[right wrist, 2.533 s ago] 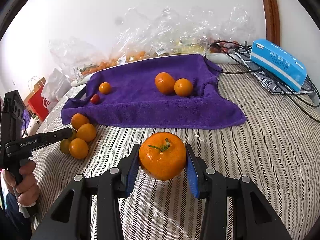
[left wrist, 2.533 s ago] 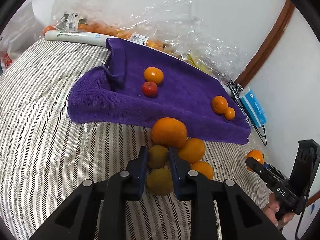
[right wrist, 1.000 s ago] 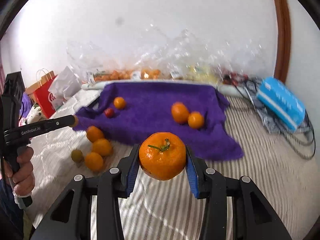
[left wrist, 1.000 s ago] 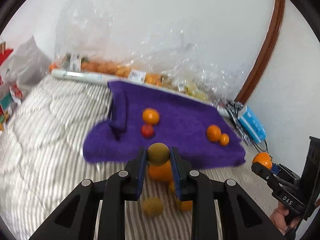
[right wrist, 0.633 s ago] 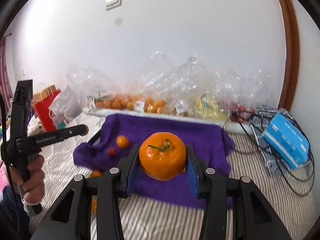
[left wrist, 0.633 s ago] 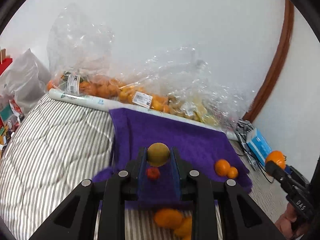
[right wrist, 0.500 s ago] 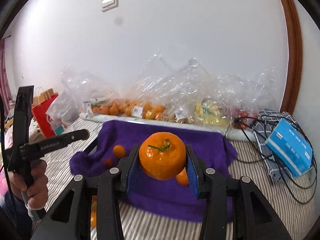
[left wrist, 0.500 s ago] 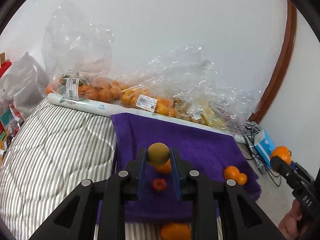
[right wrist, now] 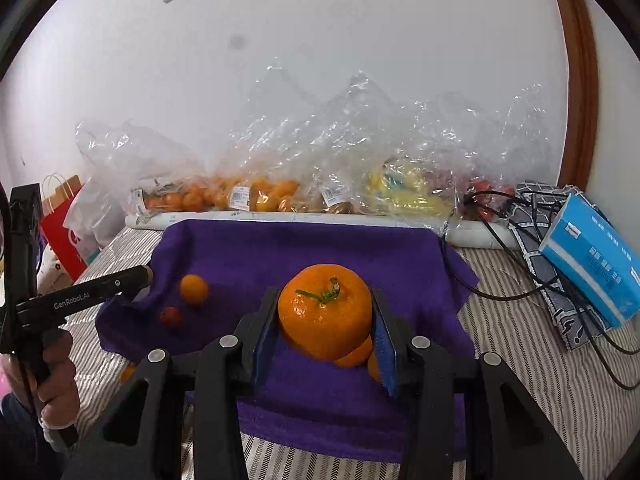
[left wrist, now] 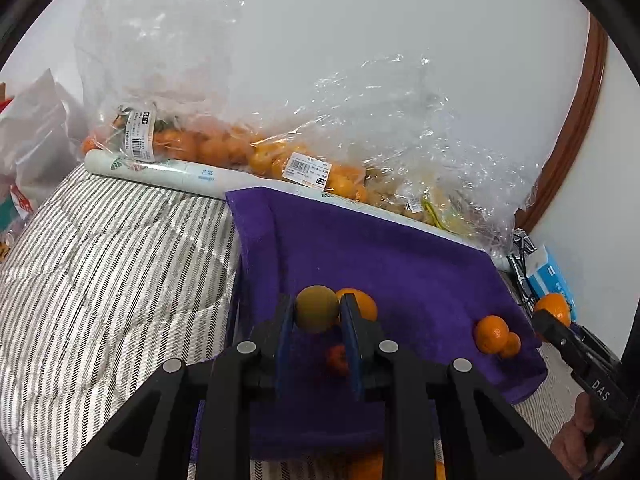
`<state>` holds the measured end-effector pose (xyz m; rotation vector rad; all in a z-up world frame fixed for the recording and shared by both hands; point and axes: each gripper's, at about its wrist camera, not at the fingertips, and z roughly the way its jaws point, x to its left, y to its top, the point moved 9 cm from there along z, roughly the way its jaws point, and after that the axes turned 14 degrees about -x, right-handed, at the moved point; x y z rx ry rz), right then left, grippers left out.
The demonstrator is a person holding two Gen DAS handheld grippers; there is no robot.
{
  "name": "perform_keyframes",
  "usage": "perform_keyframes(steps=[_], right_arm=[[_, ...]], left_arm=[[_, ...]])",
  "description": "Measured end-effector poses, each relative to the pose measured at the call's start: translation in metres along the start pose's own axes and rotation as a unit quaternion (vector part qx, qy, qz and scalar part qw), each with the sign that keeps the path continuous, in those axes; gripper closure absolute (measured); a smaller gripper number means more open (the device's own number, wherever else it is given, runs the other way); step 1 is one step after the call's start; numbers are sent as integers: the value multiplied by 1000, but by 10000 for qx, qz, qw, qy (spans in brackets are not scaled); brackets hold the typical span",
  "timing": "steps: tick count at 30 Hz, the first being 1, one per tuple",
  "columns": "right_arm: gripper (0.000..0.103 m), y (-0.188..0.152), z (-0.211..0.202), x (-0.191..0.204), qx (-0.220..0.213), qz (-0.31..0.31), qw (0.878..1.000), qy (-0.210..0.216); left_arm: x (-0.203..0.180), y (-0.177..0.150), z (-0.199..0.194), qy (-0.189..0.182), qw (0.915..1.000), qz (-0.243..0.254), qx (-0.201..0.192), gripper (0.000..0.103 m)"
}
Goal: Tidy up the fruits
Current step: 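Carry the tangerine in the right tool over the towel while the left tool carries the yellow-green fruit, then open the right tool to drop the tangerine on the towel while the left tool releases its fruit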
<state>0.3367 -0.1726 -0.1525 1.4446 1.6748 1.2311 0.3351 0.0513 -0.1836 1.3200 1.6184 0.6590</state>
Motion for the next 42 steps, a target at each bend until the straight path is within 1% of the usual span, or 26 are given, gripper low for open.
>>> perform_keyframes(steps=[2,7,11,18,25,38,42], right_arm=[[60,-3,1,3,32,7,10000,76],[60,-15,7,10,199,-98,9996,165],[60,-25,12,15,366,-88,9990,229],[60,-35,17,17,495,-172,9984,211],[60,-39,20,16,560,-166,9981,220],[60,-45,24,24,645,-363,9970,233],[60,-42,21,25,570,-398,9973,254]], left_arm=[[1,-2,1,1,10000,-58,38,80],[3,-5,6,160,9998,103,46,80],[2,-7,7,103,9999,44,93,80],[2,-11,10,100,9998,3,172,80],[0,-16,14,108,9996,53,252,80],[-2,-21,18,81,9992,132,377,80],[-4,-21,18,73,9991,170,376,80]])
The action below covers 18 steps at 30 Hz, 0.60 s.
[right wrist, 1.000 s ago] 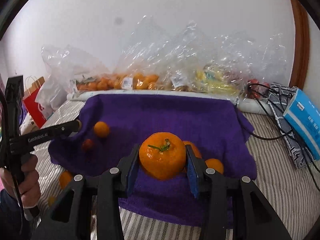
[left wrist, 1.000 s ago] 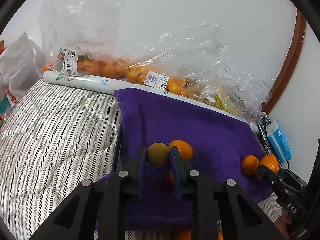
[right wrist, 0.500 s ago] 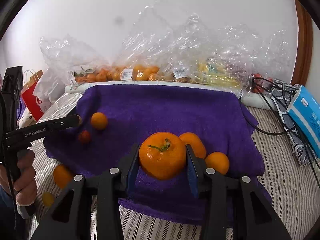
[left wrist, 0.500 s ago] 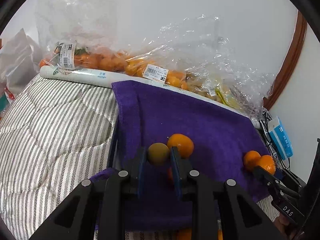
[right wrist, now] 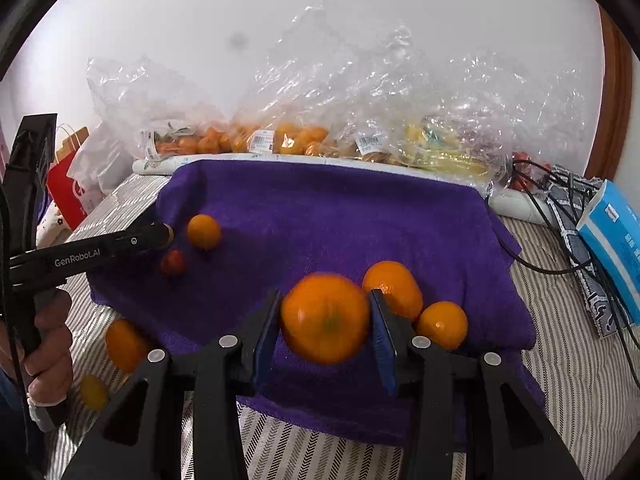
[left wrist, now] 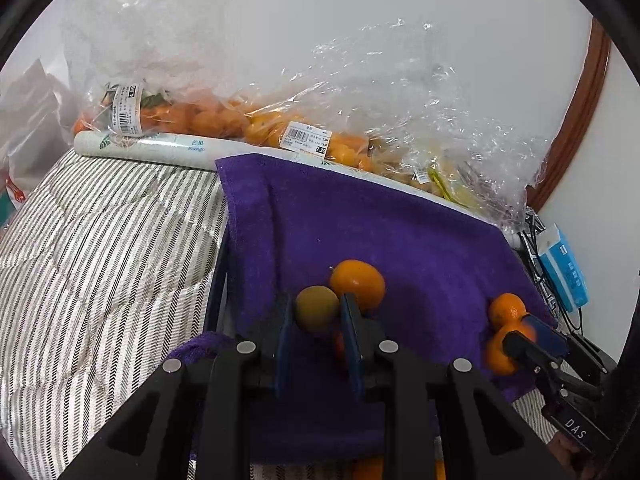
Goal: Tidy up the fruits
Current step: 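Open the right tool to drop the tangerine on the towel while the left tool releases its fruit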
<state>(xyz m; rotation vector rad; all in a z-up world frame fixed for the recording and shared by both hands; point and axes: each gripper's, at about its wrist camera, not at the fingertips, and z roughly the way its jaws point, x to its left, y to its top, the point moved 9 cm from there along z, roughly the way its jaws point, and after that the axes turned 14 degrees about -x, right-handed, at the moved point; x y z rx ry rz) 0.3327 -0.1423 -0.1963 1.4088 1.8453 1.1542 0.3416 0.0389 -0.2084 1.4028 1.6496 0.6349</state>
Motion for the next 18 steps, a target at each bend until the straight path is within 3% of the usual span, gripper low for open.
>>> perform_keyframes(steps=[10,12,18], right_arm=[[59,6,-8,1,-175,30,9998,66],[57,8,-10,2,-239,28,9997,62],[52,15,-19,4,-489,-22,9988,-27]], left_arm=[[-6,8,-10,-199,9995,-14,-224,79],[-8,8,-11,-229,9995,-3,-232,72],[-13,10,-14,-262,9992,39,-282,65]])
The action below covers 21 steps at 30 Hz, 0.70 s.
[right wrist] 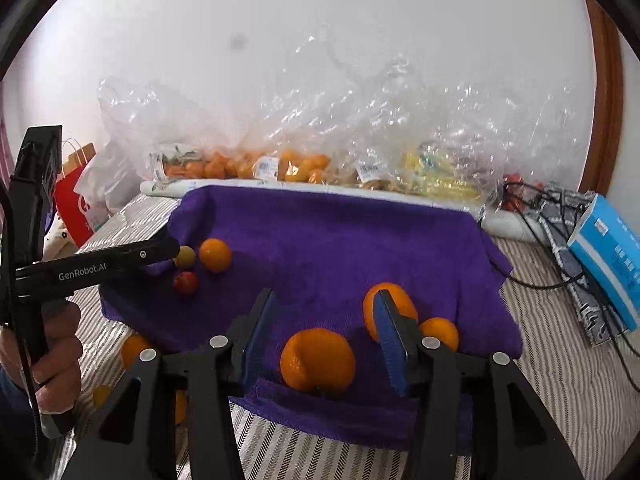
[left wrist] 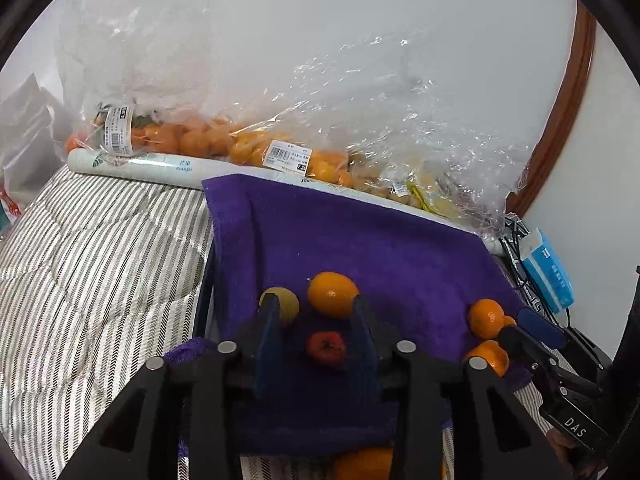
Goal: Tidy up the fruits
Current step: 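Open the right tool to drop the tangerine on the towel while the left tool releases its fruit, then withdraw both open tools from the towel back to the remaining fruit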
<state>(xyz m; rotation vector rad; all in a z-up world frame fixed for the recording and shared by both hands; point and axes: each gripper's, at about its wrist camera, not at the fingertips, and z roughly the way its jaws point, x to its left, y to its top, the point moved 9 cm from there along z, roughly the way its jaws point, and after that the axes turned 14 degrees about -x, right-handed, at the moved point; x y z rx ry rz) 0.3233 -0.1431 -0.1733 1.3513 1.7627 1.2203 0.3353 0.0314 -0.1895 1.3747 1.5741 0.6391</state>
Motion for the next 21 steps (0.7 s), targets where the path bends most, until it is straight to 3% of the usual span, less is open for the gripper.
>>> perform_keyframes(steps=[11,13,16,21], right_arm=[[49,7,-9,8,-164,-162,9997,-63],[44,6,-11,10,-65,-51,10000,-15],[44,2,-18,21,228,75,9993,285],[44,5,-43,26,104,167,9997,132]], left_arm=[[-4,6,-10,-52,9999,-24,-123,65],[-3,5,-10,-31,9999,-31,-95,65],[-4,6,-12,-32,9999,-48,-111,65],[-9,6,-20,-7,9996,121,-243,65]])
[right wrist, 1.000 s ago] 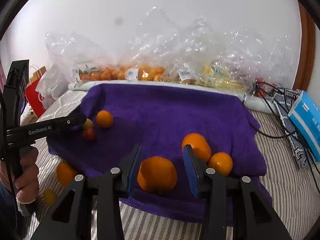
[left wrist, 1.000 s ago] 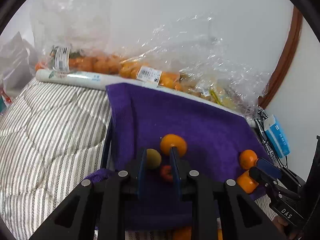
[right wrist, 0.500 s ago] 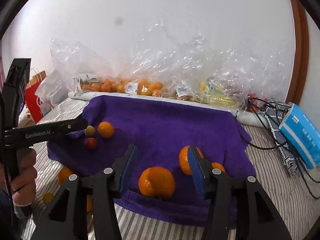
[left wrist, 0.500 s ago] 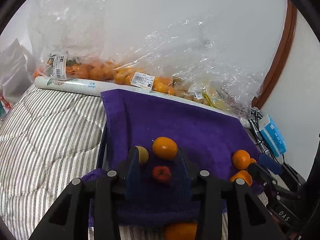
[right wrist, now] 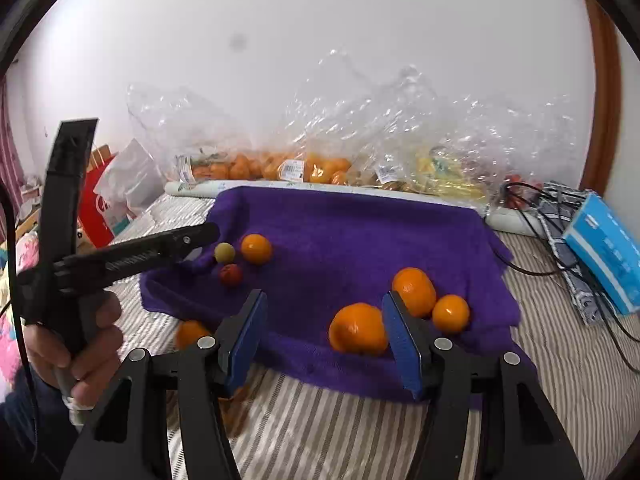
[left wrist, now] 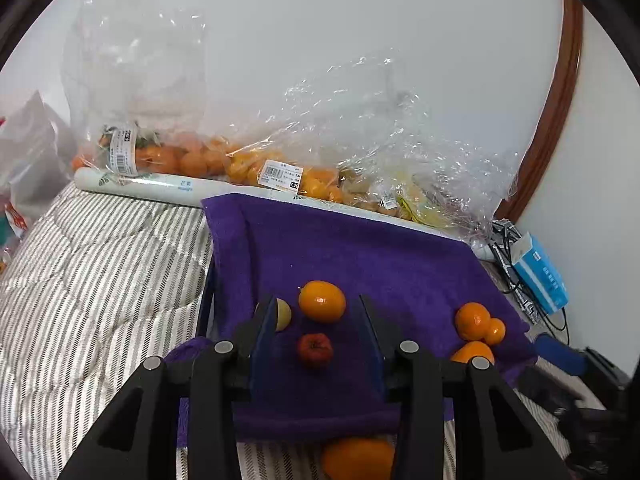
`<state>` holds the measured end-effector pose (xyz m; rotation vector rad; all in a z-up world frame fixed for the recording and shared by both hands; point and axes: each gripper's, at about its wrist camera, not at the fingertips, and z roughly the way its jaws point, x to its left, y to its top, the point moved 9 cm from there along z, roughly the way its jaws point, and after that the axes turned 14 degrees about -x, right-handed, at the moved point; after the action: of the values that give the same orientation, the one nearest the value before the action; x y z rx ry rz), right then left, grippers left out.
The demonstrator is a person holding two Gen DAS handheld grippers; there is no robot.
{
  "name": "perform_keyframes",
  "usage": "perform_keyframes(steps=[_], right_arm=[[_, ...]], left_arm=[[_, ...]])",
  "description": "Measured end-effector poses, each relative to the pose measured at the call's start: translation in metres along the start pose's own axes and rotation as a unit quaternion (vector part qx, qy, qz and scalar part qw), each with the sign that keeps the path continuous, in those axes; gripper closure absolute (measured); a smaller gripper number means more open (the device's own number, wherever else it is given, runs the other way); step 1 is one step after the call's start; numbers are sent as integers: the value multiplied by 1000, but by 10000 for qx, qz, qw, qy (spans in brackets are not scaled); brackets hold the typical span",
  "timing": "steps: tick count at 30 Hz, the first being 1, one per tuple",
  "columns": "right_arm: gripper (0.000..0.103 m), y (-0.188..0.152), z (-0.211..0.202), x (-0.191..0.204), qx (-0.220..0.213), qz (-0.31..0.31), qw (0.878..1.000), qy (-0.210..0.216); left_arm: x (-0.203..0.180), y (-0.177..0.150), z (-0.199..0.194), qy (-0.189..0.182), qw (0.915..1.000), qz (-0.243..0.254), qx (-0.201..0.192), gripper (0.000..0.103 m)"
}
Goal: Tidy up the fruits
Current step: 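Withdraw both open tools from the towel back to the remaining fruit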
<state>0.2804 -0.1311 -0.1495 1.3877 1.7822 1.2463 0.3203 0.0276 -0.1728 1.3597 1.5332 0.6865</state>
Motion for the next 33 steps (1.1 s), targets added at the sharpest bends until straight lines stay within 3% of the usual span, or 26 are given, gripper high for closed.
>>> perform_keyframes(steps=[9,14,20,33], right_arm=[[44,-2,-37,10,132,179,9995,-227],[44,-18,-49,28,205,180,9996,-115],[58,-54,-44,53,579,172,9981,135],[60,-88,-16,81,1023,-16,9944,257]], left_arm=[[6,-13,-37,241,9984,493,-106,55],[29,-25,-71,456,9970,612,-154,51],[62,-51,-95,610,9974,351,125,51],[78,-56,-95,695,9972,-9,266,50]])
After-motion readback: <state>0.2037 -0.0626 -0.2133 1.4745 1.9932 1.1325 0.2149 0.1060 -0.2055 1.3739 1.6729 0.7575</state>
